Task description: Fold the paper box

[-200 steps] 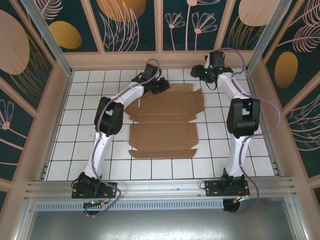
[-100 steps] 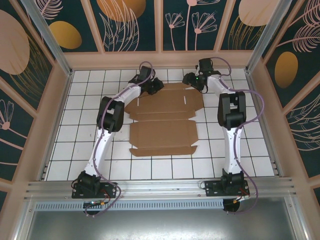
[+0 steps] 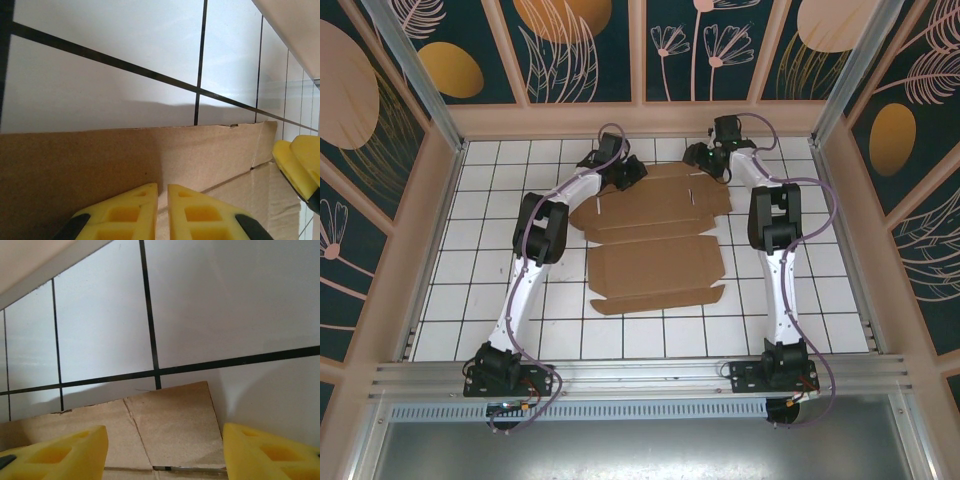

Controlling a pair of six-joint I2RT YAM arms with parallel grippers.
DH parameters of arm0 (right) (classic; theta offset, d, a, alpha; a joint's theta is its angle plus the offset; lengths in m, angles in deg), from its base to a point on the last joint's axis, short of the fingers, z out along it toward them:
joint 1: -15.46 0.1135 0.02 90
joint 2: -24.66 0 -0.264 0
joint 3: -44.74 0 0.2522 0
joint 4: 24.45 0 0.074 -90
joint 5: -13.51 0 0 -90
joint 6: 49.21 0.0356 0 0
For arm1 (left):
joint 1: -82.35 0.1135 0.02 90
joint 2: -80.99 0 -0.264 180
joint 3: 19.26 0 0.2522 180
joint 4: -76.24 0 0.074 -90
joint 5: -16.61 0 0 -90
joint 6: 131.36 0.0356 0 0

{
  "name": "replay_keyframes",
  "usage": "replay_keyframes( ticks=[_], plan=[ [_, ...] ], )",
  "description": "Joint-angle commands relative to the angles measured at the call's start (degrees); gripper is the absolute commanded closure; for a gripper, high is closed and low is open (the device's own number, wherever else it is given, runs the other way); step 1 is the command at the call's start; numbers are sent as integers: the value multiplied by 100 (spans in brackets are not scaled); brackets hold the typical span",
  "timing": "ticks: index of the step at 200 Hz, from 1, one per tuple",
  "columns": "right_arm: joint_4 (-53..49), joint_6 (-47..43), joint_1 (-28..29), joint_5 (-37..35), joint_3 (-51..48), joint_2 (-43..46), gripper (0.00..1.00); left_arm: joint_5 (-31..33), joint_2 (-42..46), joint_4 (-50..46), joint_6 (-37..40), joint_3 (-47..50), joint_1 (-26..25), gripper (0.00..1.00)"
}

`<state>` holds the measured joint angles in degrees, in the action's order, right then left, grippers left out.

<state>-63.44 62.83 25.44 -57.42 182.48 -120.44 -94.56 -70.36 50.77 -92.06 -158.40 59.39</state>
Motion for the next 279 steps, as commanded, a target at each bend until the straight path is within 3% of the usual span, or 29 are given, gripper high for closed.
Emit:
replay_keyframes(
  ticks=[1, 97, 180, 235, 279],
  plan=[
    [264, 94, 283, 462, -251, 328, 39, -116, 9, -236, 77, 198, -24, 87],
    [632, -332, 607, 192, -945, 957, 42, -62, 113, -271, 157, 348, -24, 88],
    [487, -159, 747, 560, -567, 316, 42, -107, 130, -279, 160, 359, -19, 88],
    [1422, 137, 286, 556, -1379, 1212, 42, -194, 244, -244, 277, 584, -24, 88],
    [1549, 347, -106, 440, -1488, 1228, 40, -203, 329, -293, 397, 699, -24, 88]
  ],
)
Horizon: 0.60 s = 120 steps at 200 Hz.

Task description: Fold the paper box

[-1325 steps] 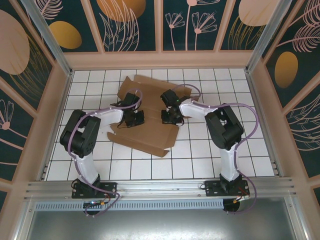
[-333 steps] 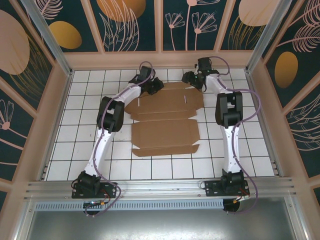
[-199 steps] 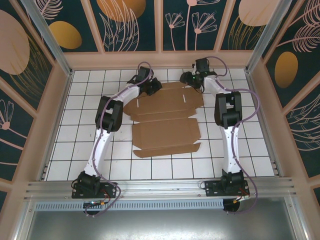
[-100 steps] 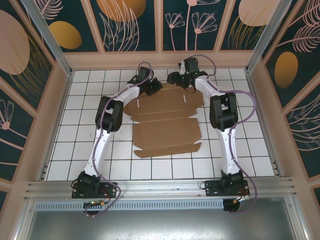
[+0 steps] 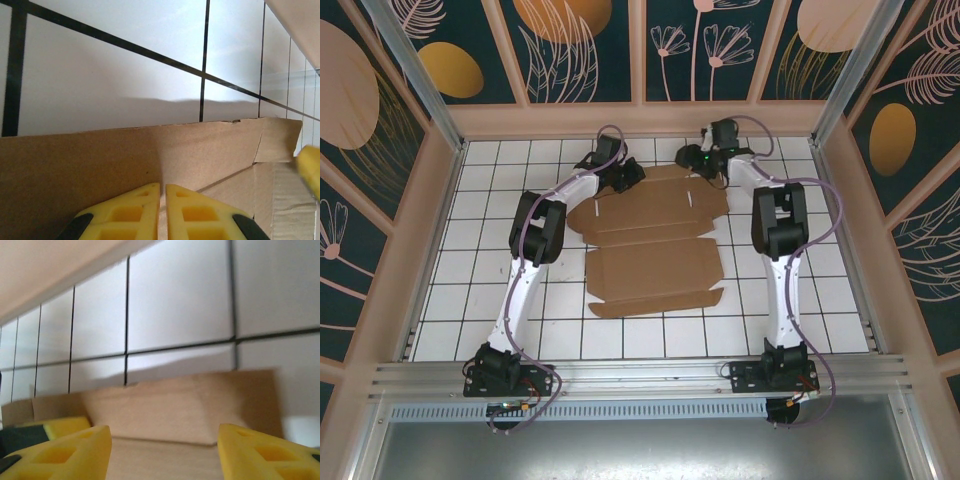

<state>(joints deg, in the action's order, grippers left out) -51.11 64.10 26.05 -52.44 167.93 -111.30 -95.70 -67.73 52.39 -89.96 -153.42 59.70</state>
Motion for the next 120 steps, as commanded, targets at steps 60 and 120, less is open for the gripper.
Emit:
replay_keyframes(
  ticks=[60, 120],
  plan=[
    [-361, 204, -180, -54, 700, -370, 39, -124, 55, -512, 254, 202, -59, 88],
    [-675, 165, -91, -168, 806, -453, 37, -105, 25, -573, 290, 109, -55, 88]
  ],
)
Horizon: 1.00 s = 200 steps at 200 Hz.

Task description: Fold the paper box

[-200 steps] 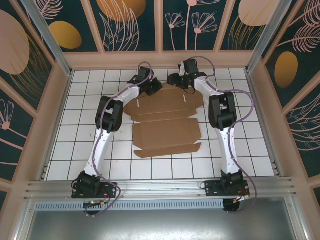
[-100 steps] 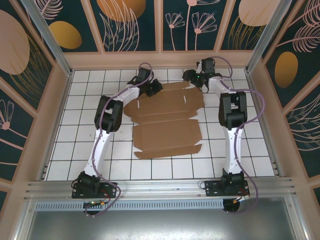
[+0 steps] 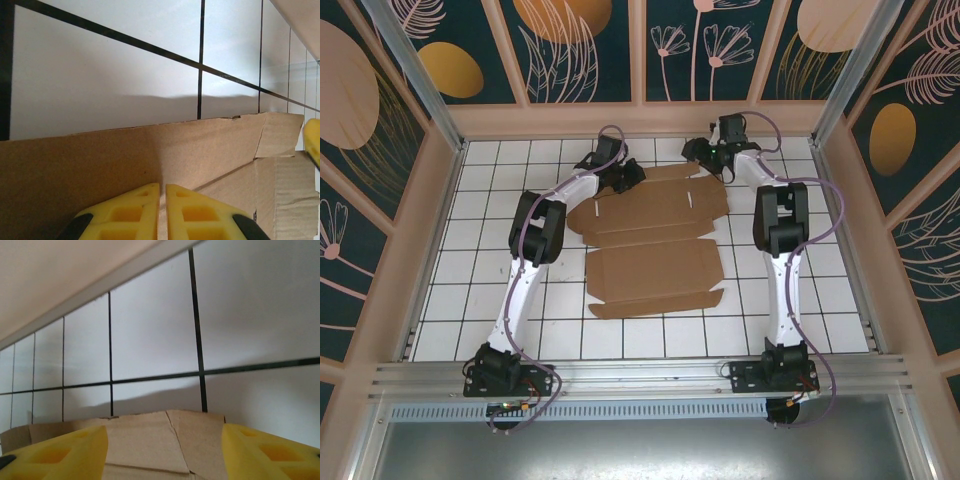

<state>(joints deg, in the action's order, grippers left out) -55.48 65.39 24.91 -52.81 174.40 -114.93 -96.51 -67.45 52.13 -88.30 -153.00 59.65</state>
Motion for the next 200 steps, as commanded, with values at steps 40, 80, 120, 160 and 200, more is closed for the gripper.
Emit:
replay_keyframes(
  ticks=[40, 80, 120, 160, 200],
  plan=[
    [-62, 97, 1, -240, 4, -16, 37, -18, 19, -562, 147, 133, -50, 88],
    [-19, 124, -57, -312, -43, -28, 36, 15, 39, -600, 191, 151, -46, 88],
    [-75, 148, -58, -171, -59, -180, 36, 19, 42, -600, 194, 151, -50, 88],
    [-5, 160, 35, 183, 29, -231, 37, -9, 4, -617, 193, 114, -50, 88],
    [184, 168, 133, 302, -109, -4, 42, -14, -34, -616, 178, 50, -54, 88]
  ],
)
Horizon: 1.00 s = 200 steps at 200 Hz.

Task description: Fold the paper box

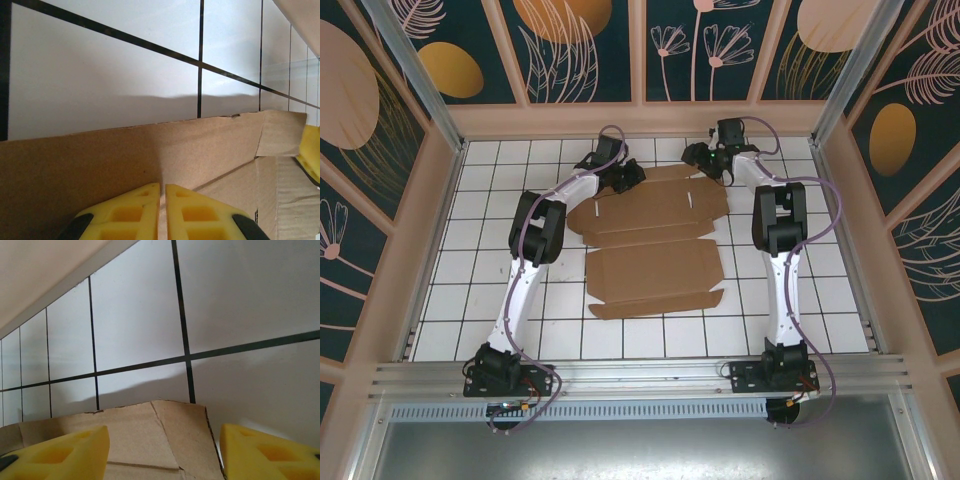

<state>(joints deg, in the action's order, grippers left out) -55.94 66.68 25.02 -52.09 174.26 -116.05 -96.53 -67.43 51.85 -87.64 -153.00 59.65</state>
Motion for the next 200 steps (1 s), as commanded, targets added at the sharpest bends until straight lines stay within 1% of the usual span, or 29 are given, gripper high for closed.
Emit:
replay_keyframes(
  ticks=[1, 33, 102, 124, 140, 164, 177, 200],
  plan=[
    [233, 39, 128, 231, -101, 110, 42, -9, -37, -588, 111, 48, -57, 88],
    [220, -14, 255, 292, -59, 117, 43, -28, -46, -589, 98, 7, -51, 88],
    [-205, -88, 459, 368, 497, -468, 44, -76, -46, -607, 128, 45, -50, 88],
    [-309, -192, 451, 260, 508, -378, 44, -124, -7, -598, 119, 16, -50, 88],
    [-74, -257, 371, 130, 102, 94, 45, -130, 96, -590, 116, -79, -50, 86],
    [526, -251, 116, 54, -997, 1106, 46, -202, 354, -527, 90, -271, -52, 82],
    [796, -251, -72, -21, -1671, 1615, 46, -317, 552, -419, 51, -271, -48, 79],
    [896, -351, -390, -164, -2516, 2231, 46, -392, 939, -368, 111, -20, -50, 75]
  ],
)
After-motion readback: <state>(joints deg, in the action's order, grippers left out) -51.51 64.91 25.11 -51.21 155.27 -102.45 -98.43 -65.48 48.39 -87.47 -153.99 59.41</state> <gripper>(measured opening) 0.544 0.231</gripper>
